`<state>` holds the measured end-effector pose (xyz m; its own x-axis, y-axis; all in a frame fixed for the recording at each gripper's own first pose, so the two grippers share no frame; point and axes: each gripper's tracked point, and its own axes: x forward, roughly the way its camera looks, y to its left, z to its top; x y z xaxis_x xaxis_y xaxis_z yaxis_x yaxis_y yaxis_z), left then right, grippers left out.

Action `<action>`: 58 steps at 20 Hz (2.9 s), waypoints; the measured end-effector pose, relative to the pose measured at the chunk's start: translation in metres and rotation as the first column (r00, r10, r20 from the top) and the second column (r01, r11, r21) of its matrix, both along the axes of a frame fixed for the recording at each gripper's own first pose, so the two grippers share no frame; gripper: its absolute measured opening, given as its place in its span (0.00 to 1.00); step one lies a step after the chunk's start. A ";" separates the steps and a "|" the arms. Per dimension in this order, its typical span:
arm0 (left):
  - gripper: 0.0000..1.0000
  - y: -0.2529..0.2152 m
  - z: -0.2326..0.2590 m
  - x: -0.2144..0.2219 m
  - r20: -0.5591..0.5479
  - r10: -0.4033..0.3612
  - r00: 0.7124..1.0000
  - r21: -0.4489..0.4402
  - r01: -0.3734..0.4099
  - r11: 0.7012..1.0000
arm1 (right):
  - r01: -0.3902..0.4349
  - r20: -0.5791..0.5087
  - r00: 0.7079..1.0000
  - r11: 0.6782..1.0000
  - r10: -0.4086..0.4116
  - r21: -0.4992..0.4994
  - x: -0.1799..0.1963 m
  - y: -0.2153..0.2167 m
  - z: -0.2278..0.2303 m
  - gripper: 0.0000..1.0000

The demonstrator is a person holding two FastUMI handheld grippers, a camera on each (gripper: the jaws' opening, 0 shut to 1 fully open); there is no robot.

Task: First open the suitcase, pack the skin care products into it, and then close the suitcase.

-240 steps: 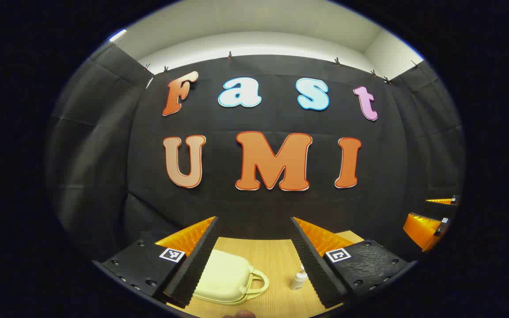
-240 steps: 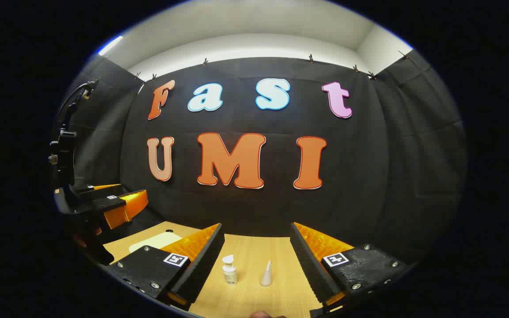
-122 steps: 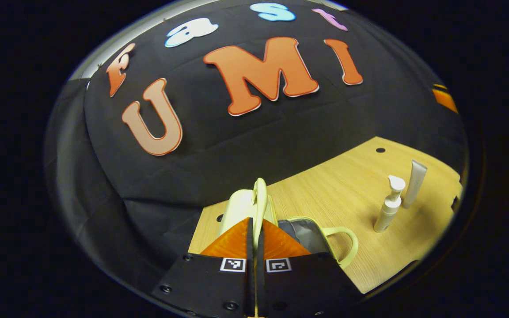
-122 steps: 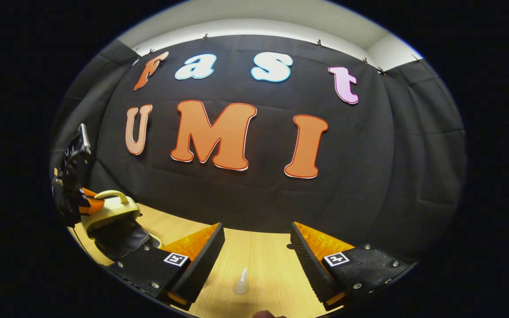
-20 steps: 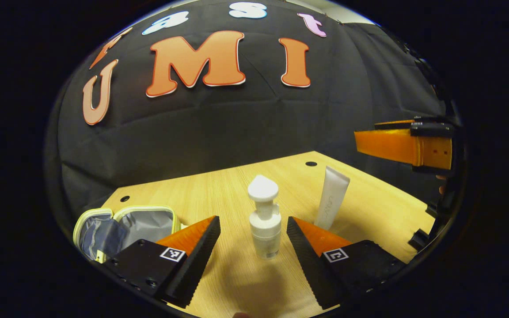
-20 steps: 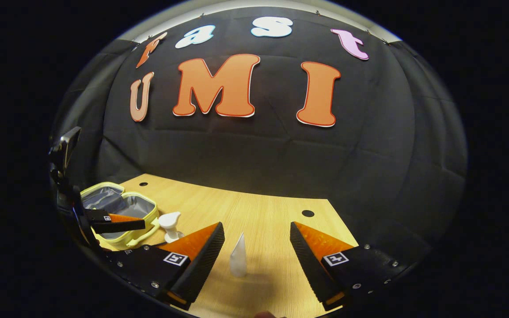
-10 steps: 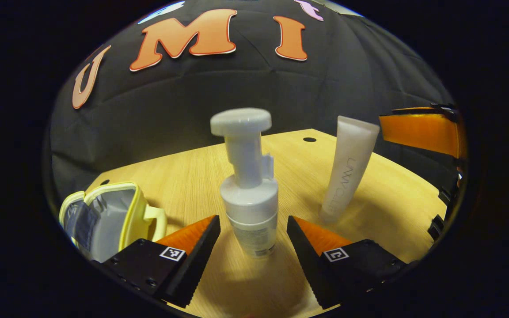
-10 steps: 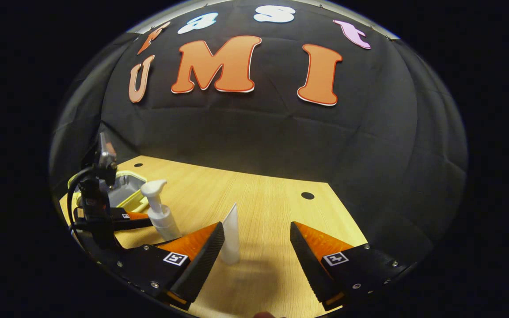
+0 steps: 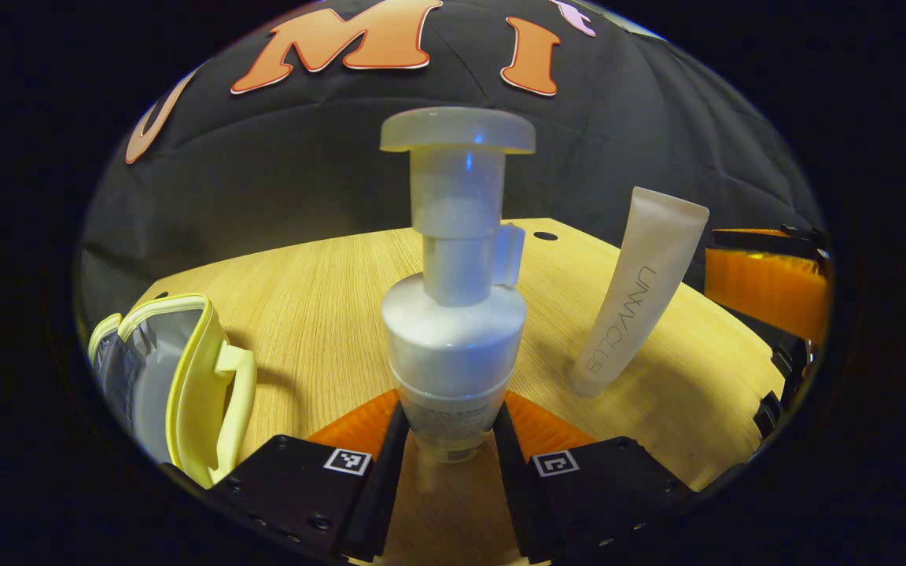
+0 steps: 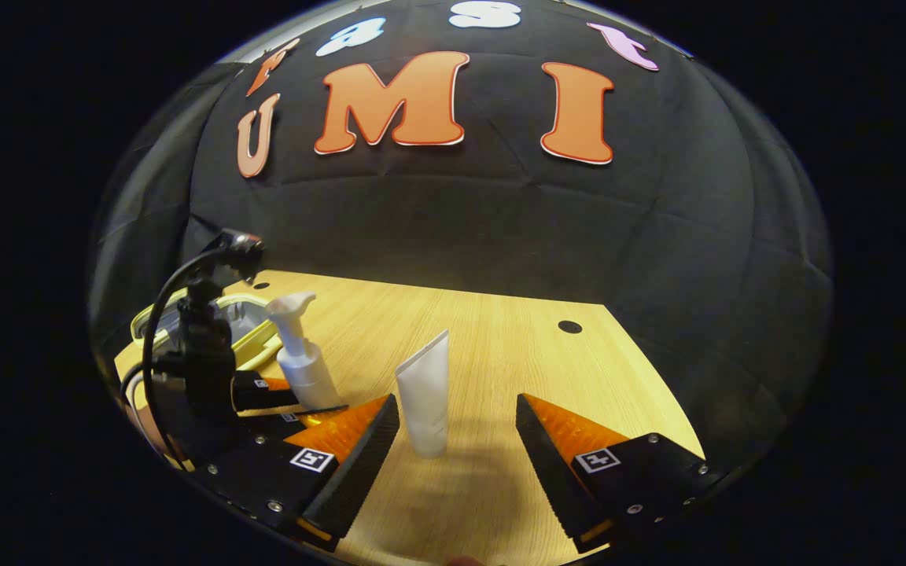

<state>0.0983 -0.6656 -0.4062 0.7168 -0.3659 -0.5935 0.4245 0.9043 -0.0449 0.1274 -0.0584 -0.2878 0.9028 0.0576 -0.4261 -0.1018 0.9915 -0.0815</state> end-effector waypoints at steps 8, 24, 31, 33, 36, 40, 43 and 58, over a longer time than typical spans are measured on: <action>0.60 0.023 0.069 0.001 0.078 0.046 0.996 -0.005 -0.046 0.999 | -0.033 -0.080 0.996 0.999 0.032 -0.015 0.022 0.009 -0.056 0.96; 0.59 0.103 0.125 -0.029 0.110 0.194 0.975 0.037 -0.199 0.979 | -0.061 -0.176 0.981 0.993 0.078 0.100 0.045 0.031 -0.096 0.51; 0.60 0.131 0.160 -0.032 0.117 0.258 0.959 0.021 -0.262 0.965 | -0.130 -0.119 0.982 0.982 0.147 0.137 0.037 0.047 -0.030 0.49; 0.60 0.147 0.174 -0.033 0.120 0.290 0.950 0.013 -0.294 0.956 | -0.171 -0.103 0.977 0.977 0.184 0.128 0.032 0.054 -0.012 0.48; 0.60 0.176 0.193 -0.035 0.130 0.335 0.933 -0.006 -0.337 0.942 | -0.218 -0.079 0.971 0.969 0.228 0.118 0.030 0.066 0.012 0.48; 0.60 0.216 0.201 -0.035 0.114 0.337 0.935 0.011 -0.341 0.940 | -0.239 -0.075 0.966 0.963 0.249 0.124 0.028 0.084 0.030 0.48; 0.59 0.246 0.205 -0.035 0.111 0.329 0.938 0.023 -0.333 0.943 | -0.238 -0.061 0.968 0.965 0.245 0.108 0.030 0.102 0.042 0.48; 0.59 0.323 0.127 -0.029 -0.151 0.209 0.966 0.057 -0.203 0.978 | -0.225 -0.043 0.972 0.968 0.231 0.113 0.023 0.215 0.069 0.48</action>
<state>0.0692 -0.3429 -0.2793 0.6718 -0.1932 -0.7151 0.2193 0.9740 -0.0572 0.1508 0.1569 -0.2188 0.8360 0.3069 -0.4549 -0.3274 0.9442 0.0353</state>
